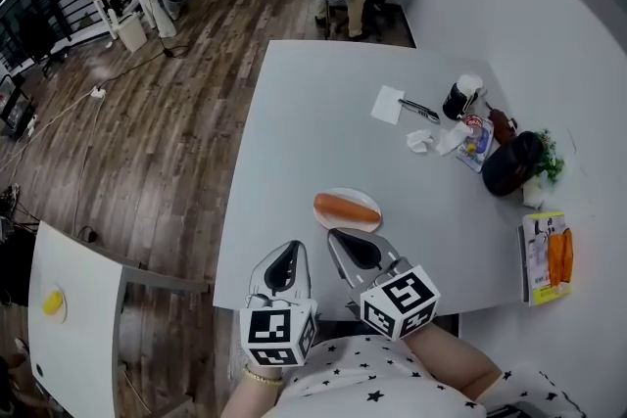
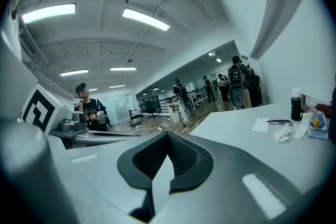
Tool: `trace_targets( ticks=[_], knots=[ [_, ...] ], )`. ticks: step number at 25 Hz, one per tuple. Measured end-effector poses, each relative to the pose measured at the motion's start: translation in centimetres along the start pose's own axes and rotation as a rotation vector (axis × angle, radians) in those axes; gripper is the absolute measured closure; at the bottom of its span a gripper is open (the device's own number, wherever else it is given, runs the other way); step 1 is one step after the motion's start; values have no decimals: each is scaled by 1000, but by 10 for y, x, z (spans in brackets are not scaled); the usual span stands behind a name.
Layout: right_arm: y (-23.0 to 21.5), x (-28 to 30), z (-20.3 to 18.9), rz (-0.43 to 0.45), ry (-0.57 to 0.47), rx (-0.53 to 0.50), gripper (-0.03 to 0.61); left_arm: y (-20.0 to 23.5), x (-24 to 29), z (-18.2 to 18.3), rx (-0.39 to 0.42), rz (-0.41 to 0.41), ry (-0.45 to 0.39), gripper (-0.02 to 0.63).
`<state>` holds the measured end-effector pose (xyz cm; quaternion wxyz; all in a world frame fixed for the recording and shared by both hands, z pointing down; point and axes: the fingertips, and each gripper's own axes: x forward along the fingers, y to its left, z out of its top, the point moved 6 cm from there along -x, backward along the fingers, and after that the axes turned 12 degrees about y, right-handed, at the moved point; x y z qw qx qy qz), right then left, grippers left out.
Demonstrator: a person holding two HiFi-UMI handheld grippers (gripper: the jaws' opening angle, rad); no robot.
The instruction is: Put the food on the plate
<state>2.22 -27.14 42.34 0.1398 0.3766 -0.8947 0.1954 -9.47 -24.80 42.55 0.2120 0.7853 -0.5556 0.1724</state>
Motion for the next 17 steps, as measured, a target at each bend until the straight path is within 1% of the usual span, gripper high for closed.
trace_targets(
  ticks=[6, 12, 17],
  knots=[
    [4, 4, -1, -3, 17, -23, 580, 1, -2, 1, 6, 5, 0, 606],
    [10, 7, -5, 0, 42, -61, 580, 5, -3, -2, -10, 13, 6, 606],
    [14, 9, -8, 14, 50, -66, 580, 8, -3, -4, -18, 16, 2, 606]
  ],
)
